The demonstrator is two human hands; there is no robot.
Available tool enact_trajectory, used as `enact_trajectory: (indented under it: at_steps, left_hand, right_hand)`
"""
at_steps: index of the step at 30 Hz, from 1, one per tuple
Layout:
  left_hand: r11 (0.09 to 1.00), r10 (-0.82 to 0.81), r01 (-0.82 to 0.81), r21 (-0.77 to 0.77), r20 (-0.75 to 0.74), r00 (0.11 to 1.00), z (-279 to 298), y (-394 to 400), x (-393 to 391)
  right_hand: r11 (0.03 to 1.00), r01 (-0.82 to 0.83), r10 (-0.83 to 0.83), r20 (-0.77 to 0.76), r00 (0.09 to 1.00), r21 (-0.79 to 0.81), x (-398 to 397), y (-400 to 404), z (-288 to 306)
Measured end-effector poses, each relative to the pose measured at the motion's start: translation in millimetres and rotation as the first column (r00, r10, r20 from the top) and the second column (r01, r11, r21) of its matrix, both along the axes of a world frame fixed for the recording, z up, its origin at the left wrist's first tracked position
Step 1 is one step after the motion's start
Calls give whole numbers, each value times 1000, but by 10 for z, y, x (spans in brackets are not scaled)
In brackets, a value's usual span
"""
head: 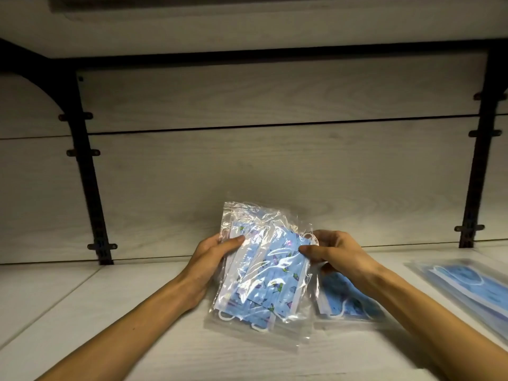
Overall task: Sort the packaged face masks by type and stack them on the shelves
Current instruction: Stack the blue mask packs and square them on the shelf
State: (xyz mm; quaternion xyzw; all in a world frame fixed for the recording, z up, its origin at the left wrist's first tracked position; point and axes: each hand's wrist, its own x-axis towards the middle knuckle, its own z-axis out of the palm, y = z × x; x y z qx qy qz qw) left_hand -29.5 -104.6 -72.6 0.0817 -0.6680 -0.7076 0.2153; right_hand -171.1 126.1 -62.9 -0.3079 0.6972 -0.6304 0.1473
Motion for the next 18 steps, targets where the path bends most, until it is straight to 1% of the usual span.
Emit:
enact_trajectory:
  at_steps: [2, 4, 6, 7, 10, 12, 13, 18]
  left_hand:
    - [1000, 25, -25, 16, 10, 1000, 4, -28, -16]
    - [999, 39, -39, 0, 17, 999, -7, -50, -25]
    - [999, 43, -43, -3, 16, 999, -24, -65, -27]
    - [999, 36, -36, -7, 12, 999, -28, -66, -25]
    - [1000, 9, -9, -26, -6, 1000, -33, -51, -16]
    - [999, 3, -4, -45, -23, 1000, -41, -53, -12]
    - [999, 0, -2, -54, -30, 1000, -43, -60, -10]
    - [998, 36, -38, -41, -42, 998, -30, -81, -10]
  right_hand:
    - [1000, 1, 0, 17, 1000, -29, -5, 7, 9]
    - [999, 5, -4, 23, 1000, -39, -41, 6, -3]
    - [998, 20, -16, 61, 998, -62, -71, 31, -3]
    - [998, 4, 1, 81, 997, -67, -86, 46, 2]
    - [992, -117, 123, 145, 982, -52, -103, 66, -2]
    - [986, -160, 164, 173, 971, -35, -110, 45, -27]
    - [987, -161, 164, 173, 971, -28, -107, 34, -37]
    - [996, -83, 84, 62, 995, -23, -110, 32, -68]
